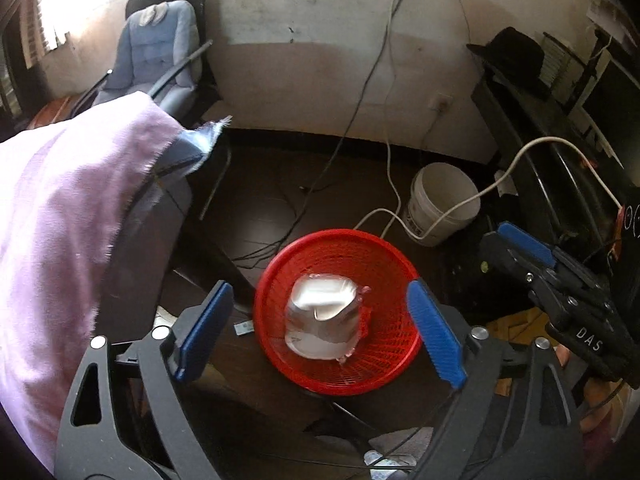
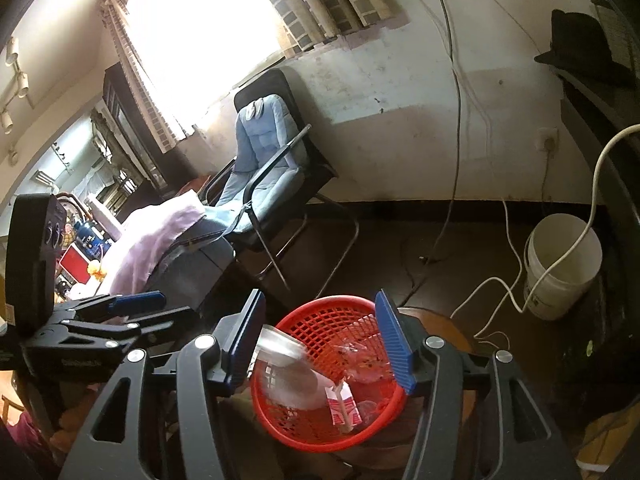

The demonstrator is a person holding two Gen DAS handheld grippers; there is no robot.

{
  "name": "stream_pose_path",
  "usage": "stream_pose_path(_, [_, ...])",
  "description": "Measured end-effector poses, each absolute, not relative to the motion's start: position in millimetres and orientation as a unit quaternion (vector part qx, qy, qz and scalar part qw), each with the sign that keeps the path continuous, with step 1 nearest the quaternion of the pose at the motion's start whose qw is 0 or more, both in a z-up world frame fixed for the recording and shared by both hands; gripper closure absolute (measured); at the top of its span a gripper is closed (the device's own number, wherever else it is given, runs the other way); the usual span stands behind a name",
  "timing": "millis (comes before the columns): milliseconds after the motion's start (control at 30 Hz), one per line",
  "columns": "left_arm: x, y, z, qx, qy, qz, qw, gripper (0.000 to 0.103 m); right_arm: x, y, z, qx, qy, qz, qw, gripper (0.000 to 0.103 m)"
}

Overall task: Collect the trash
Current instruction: 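Lower the left gripper over the basket and open it to drop the cup, then withdraw both open grippers from the basket back to the table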

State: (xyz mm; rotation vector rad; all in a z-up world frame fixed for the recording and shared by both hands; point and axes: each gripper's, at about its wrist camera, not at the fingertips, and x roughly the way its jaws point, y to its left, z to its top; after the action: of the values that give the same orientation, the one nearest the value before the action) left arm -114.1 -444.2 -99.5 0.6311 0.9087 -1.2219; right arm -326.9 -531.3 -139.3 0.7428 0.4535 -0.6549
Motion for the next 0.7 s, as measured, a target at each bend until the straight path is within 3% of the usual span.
stream_pose_path(333, [-94.0, -421.7, -79.3, 0.270, 0.390, -0.518, 0.712, 0.014, -311.3, -517.2, -127.4, 0.338, 0.221, -0.292, 0.867, 0.043])
stream_pose_path(700, [-70.6, -385.6, -54.7, 0.242, 0.378, -0.497, 0.743, 0.012, -299.1, -492.1, -101.1, 0.303, 0.222, -0.284, 0.882, 0.031])
